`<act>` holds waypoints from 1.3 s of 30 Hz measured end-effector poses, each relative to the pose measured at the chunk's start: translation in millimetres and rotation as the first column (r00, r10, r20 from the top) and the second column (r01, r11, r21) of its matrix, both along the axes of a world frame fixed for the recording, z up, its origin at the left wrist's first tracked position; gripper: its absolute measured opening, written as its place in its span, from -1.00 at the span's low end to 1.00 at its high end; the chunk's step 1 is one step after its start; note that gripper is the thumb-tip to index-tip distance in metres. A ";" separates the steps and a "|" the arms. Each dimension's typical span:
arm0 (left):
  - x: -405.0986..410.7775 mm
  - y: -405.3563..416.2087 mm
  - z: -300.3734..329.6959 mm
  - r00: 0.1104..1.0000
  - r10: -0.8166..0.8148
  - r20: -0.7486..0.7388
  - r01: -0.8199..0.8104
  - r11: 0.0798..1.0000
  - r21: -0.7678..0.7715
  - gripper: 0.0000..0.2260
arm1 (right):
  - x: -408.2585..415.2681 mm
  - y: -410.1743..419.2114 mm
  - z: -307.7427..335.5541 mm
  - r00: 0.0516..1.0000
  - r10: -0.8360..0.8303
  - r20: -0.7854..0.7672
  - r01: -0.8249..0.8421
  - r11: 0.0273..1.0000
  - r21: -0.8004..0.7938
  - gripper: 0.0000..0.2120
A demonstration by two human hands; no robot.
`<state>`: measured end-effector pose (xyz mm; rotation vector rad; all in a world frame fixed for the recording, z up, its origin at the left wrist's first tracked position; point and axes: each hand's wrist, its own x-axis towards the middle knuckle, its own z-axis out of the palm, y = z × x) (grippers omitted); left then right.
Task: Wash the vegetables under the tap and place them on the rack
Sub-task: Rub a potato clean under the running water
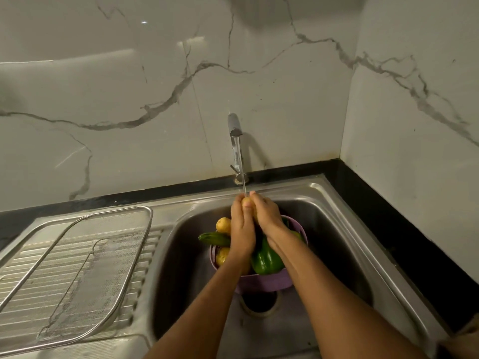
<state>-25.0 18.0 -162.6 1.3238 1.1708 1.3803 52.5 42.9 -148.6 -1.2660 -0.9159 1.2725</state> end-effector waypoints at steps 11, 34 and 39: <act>-15.7 54.8 31.4 0.993 0.103 -0.059 -0.118 0.882 -0.455 -0.71 | -10.6 -2.8 2.8 0.988 0.049 0.145 -0.061 0.995 0.082 -0.83; 2.4 20.9 18.2 0.955 0.199 0.222 -0.132 0.950 -0.282 -0.77 | -12.7 -8.7 1.8 0.979 -0.045 0.198 0.029 0.996 0.086 -0.76; -11.2 21.7 11.6 0.883 0.268 0.384 -0.074 0.889 -0.451 -0.59 | -14.1 -11.8 8.0 0.965 0.162 0.208 -0.176 0.983 0.052 -0.74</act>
